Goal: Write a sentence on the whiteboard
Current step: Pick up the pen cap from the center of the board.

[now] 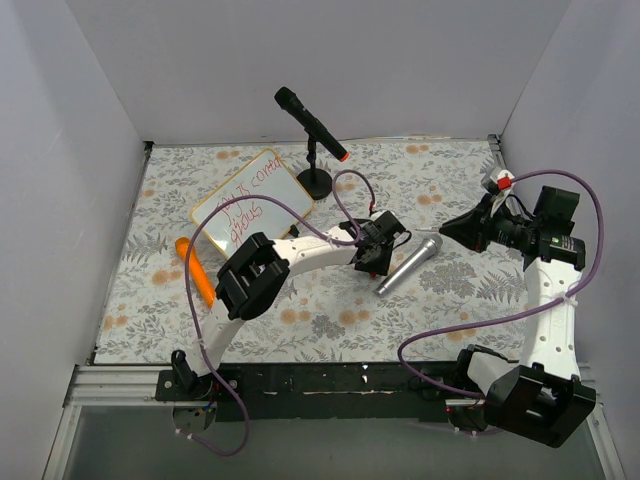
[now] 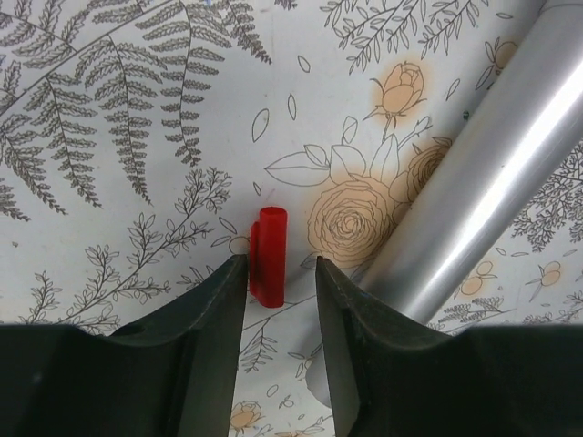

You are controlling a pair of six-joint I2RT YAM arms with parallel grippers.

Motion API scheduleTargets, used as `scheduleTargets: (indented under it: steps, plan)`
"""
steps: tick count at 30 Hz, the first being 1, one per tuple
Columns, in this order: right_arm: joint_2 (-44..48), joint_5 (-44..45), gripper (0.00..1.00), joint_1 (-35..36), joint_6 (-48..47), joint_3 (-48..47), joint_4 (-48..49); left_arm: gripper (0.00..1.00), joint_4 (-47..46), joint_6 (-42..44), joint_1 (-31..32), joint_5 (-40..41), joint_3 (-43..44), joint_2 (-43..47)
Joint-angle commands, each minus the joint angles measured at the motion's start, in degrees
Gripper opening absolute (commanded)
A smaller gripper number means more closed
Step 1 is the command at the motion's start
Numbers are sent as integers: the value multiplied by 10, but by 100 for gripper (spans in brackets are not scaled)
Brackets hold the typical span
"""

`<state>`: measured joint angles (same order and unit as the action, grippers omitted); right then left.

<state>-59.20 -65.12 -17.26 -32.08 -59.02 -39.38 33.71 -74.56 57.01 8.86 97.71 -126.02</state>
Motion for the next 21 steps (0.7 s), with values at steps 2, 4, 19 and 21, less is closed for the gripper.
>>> scheduleTargets:
  steps: [2, 4, 19, 21]
  plan:
    - [3, -19, 1, -4, 3, 6, 18, 34, 56, 22, -2, 40, 53, -29]
    - [4, -21, 1, -4, 4, 7, 18, 34, 68, 26, -2, 46, 59, -36]
    - [-2, -29, 1, -6, 7, 12, 23, 17, 47, 110, -10, 31, -36, 29]
    - [-1, -30, 1, -6, 6, 13, 24, 17, 29, 134, -11, 21, -63, 56]
